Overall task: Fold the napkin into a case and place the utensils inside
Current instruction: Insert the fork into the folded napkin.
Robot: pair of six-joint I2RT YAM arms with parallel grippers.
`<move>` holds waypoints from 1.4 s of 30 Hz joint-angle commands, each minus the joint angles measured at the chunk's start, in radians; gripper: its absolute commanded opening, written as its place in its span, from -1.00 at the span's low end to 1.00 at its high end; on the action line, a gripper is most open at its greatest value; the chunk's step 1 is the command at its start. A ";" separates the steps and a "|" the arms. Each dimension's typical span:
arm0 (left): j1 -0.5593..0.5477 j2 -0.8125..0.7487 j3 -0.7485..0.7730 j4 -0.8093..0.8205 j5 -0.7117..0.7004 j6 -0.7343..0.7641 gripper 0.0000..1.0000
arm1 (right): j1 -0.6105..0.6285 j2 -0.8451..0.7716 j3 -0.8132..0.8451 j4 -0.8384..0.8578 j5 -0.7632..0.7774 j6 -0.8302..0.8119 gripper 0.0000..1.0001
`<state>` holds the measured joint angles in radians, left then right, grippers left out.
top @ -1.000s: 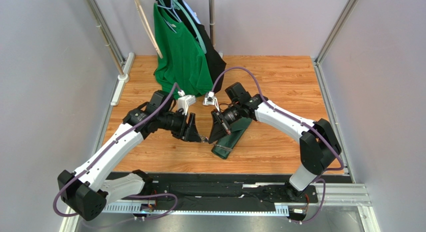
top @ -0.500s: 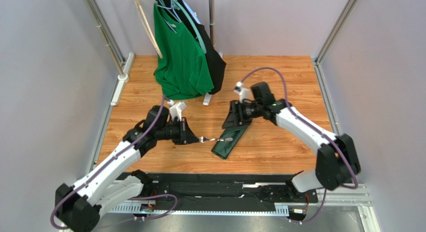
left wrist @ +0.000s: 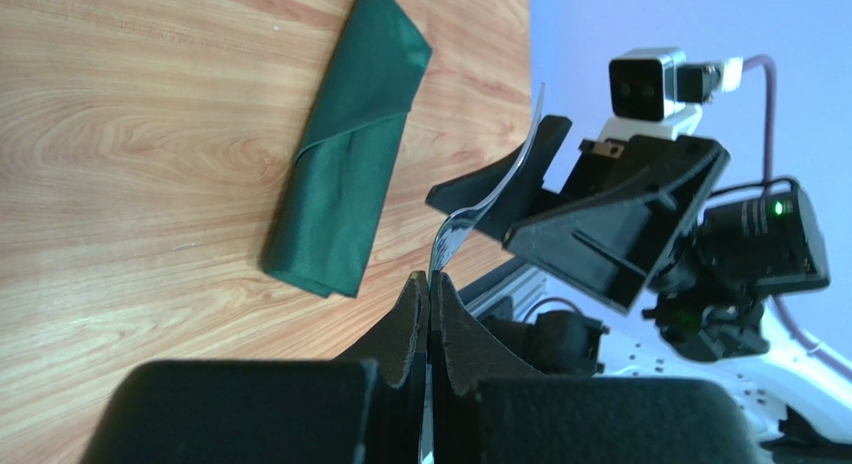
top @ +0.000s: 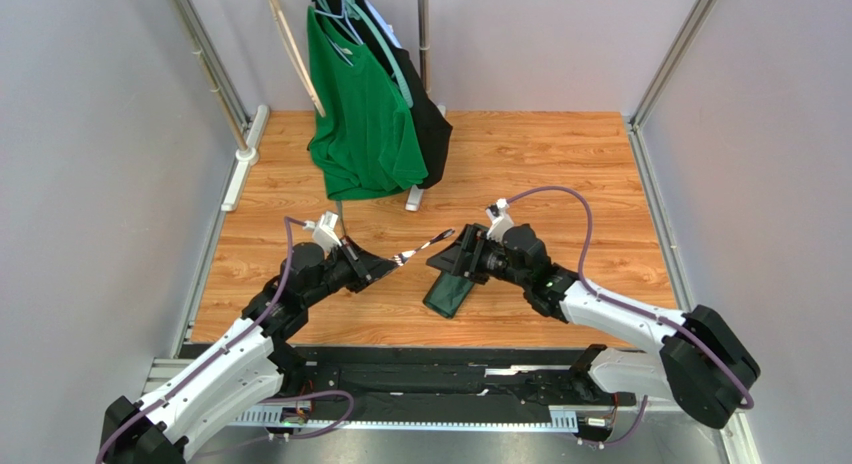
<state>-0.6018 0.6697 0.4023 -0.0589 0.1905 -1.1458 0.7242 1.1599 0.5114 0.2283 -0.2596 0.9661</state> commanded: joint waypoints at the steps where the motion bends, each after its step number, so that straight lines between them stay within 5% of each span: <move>1: -0.006 -0.013 -0.013 0.096 -0.033 -0.091 -1.00 | 0.058 0.086 0.049 0.345 0.148 0.088 0.63; 10: -0.004 -0.051 -0.037 0.083 -0.031 -0.137 -1.00 | 0.078 0.245 0.139 0.433 0.128 0.111 0.41; 13: -0.006 -0.055 -0.042 0.077 -0.017 -0.137 -1.00 | 0.078 0.299 0.179 0.468 0.076 0.112 -0.25; 14: -0.004 -0.058 -0.046 0.073 -0.019 -0.134 -1.00 | 0.078 0.303 0.180 0.483 0.063 0.114 -0.77; 15: -0.001 -0.058 -0.048 0.074 -0.001 -0.118 -1.00 | 0.070 0.307 0.180 0.480 0.030 0.112 -1.00; 17: 0.048 -0.030 -0.017 0.027 0.142 -0.021 -0.72 | 0.054 0.299 0.185 0.441 -0.012 0.097 -1.00; 18: 0.066 -0.013 0.004 -0.010 0.186 0.022 -0.25 | 0.028 0.293 0.184 0.403 -0.076 0.047 -1.00; 22: 0.111 0.080 0.055 -0.030 0.375 0.149 0.18 | -0.037 0.300 0.173 0.373 -0.266 -0.024 -1.00; 28: 0.111 0.278 0.046 0.195 0.578 0.144 0.08 | -0.062 0.271 0.150 0.414 -0.348 -0.039 -1.00; 34: 0.111 0.367 0.030 0.362 0.630 0.101 -0.04 | -0.063 0.300 0.154 0.448 -0.375 -0.021 -1.00; 40: 0.111 0.401 0.020 0.379 0.625 0.100 -0.44 | -0.062 0.304 0.142 0.485 -0.392 0.003 -1.00; 42: 0.111 0.412 0.027 0.370 0.626 0.104 -0.74 | -0.062 0.302 0.134 0.490 -0.389 0.010 -1.00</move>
<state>-0.4938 1.0714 0.4198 0.2291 0.7818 -1.0473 0.6586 1.4555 0.6586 0.6415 -0.6308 0.9752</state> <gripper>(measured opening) 0.224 0.036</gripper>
